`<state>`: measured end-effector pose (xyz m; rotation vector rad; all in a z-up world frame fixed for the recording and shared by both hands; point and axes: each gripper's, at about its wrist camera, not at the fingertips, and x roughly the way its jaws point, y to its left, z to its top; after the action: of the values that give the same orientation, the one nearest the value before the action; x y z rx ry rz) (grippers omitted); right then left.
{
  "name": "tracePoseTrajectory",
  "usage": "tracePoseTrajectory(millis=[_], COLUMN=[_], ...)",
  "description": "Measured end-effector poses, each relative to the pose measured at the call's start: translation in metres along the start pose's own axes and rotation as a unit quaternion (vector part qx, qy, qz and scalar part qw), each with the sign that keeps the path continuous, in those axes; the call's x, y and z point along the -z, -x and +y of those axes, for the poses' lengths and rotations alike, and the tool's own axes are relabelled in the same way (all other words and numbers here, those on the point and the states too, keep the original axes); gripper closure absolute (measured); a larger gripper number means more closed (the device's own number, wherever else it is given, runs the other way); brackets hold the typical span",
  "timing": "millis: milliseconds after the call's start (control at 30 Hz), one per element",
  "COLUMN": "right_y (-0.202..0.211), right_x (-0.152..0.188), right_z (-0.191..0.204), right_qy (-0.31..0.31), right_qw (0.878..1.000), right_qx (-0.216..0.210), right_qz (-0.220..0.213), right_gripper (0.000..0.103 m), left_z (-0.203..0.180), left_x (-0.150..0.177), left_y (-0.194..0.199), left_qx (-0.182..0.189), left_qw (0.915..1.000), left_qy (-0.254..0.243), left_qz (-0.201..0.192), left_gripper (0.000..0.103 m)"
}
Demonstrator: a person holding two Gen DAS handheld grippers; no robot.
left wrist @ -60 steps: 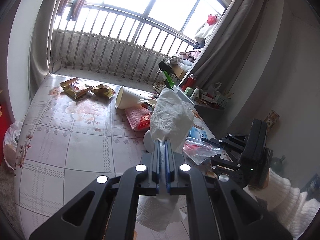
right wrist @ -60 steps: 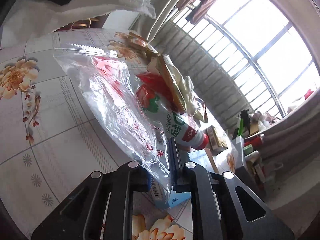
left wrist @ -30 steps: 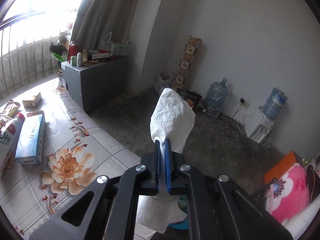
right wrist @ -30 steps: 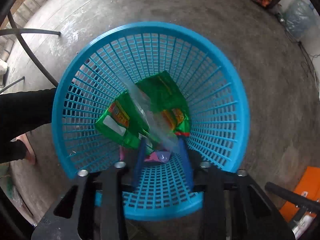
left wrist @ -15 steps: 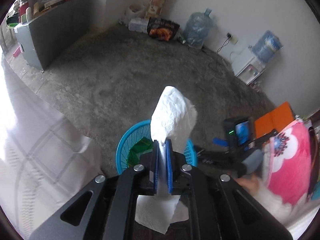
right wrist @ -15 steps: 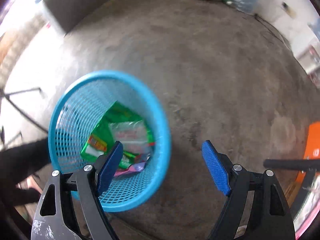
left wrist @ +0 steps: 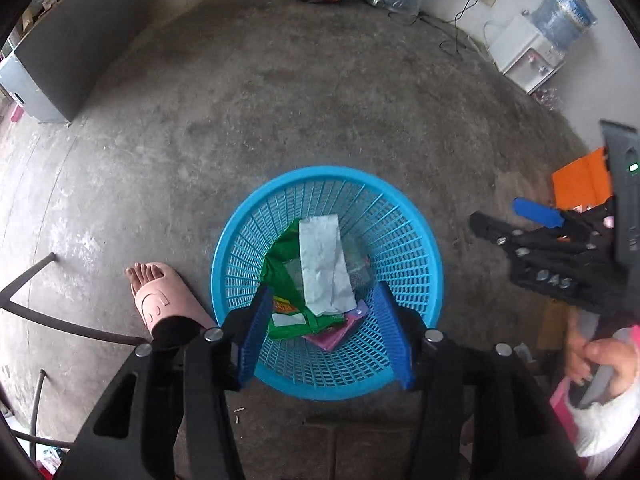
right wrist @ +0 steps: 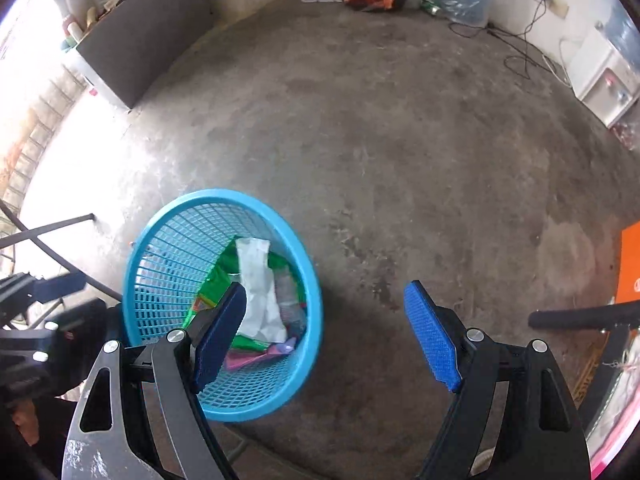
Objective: Collect trash
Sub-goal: 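Lower the paper towel into the blue basket and open the left gripper, then move both open grippers back over the cluttered table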
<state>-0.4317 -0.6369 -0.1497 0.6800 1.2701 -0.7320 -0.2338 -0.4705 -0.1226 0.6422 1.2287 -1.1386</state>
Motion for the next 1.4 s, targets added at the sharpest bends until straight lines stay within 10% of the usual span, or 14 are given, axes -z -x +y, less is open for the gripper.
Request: tracePoseTrajectory(millis=[333, 667, 967, 1400], right_y=[0.070, 0.139, 0.178, 0.190], right_x=[-0.028, -0.048, -0.057, -0.036], right_z=[0.075, 0.173, 0.258, 0.333], right_qy=[0.070, 0.153, 0.223, 0.273], right_qw=[0.991, 0.964, 0.935, 0.915], right_qx=[-0.073, -0.158, -0.210, -0.252], right_qz=[-0.089, -0.148, -0.178, -0.157], right_gripper=[0.024, 0.019, 0.017, 0.015], left_z=[0.058, 0.154, 0.213, 0.252], left_x=[0.044, 0.175, 0.253, 0.295], left_y=[0.221, 0.368, 0.412, 0.401], left_qx=[0.077, -0.096, -0.202, -0.204], left_qw=[0.9672, 0.9107, 0.8585, 0.8444], left_qy=[0.057, 0.210, 0.281, 0.343], left_qz=[-0.235, -0.342, -0.379, -0.357], left_gripper=[0.052, 0.048, 0.040, 0.037])
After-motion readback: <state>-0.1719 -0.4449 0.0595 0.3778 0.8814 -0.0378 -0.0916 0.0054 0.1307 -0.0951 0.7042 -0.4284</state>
